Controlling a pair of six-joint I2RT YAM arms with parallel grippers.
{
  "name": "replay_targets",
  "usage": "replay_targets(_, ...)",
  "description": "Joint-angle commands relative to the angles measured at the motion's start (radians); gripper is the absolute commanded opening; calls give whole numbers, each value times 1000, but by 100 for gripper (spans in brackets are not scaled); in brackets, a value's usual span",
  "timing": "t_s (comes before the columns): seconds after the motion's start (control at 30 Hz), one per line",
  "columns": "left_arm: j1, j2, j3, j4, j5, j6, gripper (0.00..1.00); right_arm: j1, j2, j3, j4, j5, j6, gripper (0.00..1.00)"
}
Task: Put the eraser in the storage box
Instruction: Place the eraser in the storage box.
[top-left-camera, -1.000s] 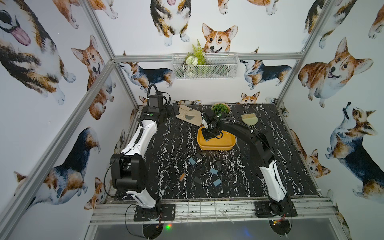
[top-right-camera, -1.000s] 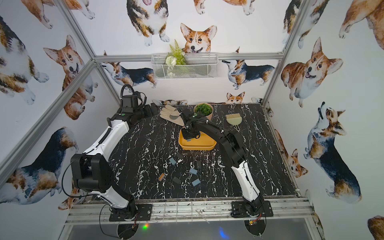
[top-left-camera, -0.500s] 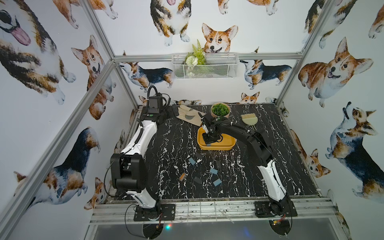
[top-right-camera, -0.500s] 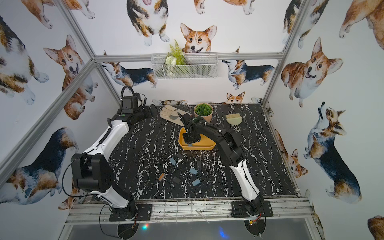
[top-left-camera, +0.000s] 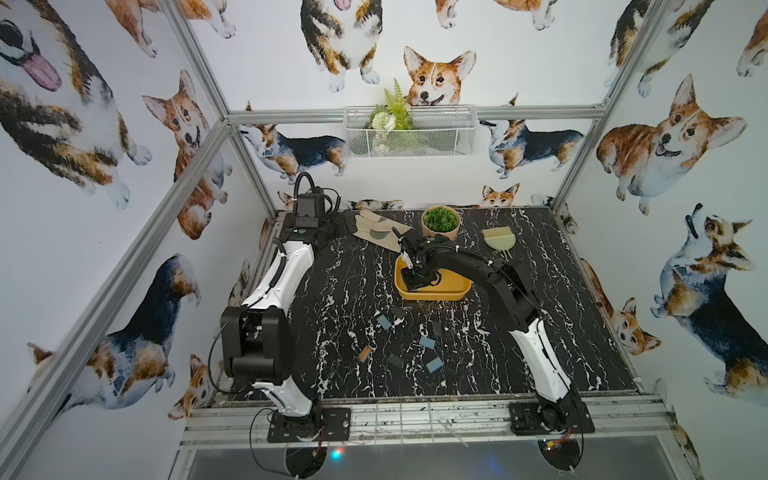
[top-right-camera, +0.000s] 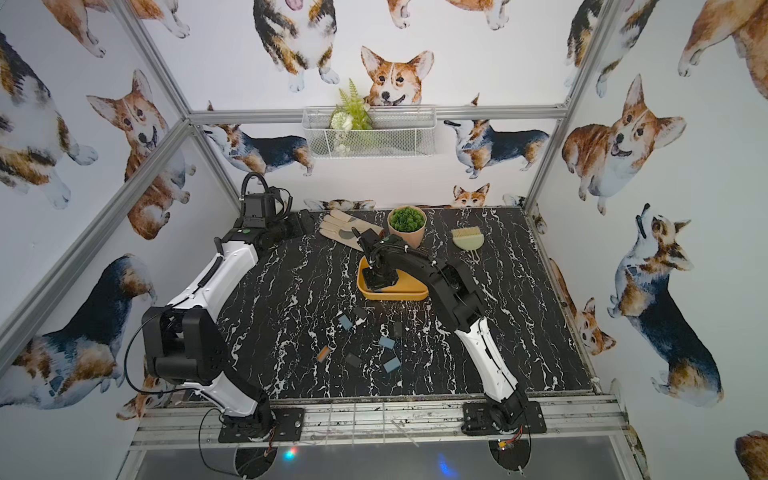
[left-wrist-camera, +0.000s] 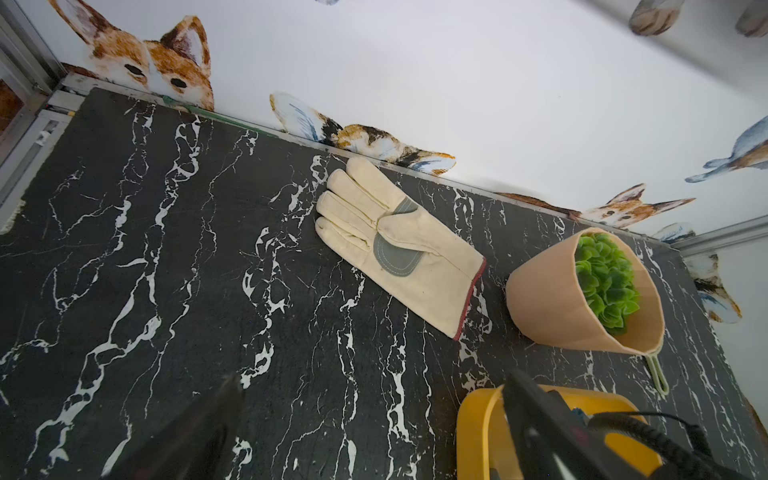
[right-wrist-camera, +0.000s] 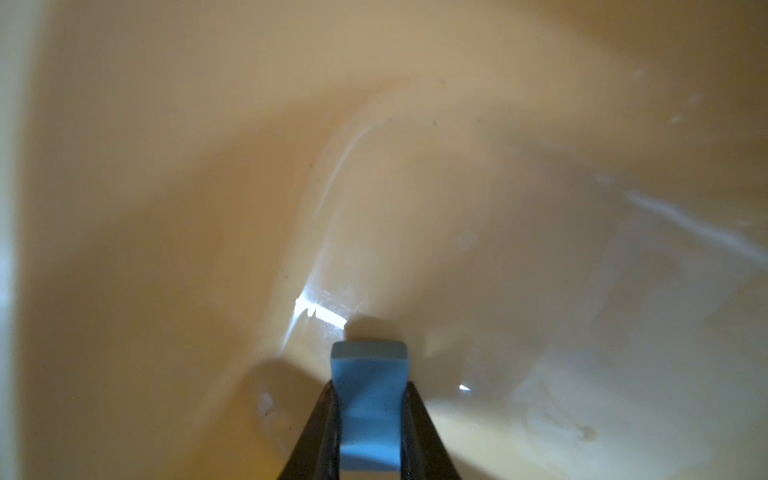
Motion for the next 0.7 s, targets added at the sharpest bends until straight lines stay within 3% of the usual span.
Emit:
replay_targets(0.0,4,-4,-3,10,4,-3,100,5,15,13,-24,13,-7,24)
replay_targets(0.27,8,-5,-6,10,4,-2,100,10,14,11,-28,24,-9,30)
replay_targets(0.43,8,-5,-6,9,4,-2,100,12,3,9,-28,26,-11,48)
replay_targets(0.5,9,-5,-6,8,4,0,100,13,-6,6,-25,31,-13,61)
replay_targets(0.57,10,-7,-6,9,4,0,100,13,-17,5,-24,36,-13,68)
replay_targets(0.67,11,-7,-6,8,6,0,100,17,-42,2,-22,52,-12,70)
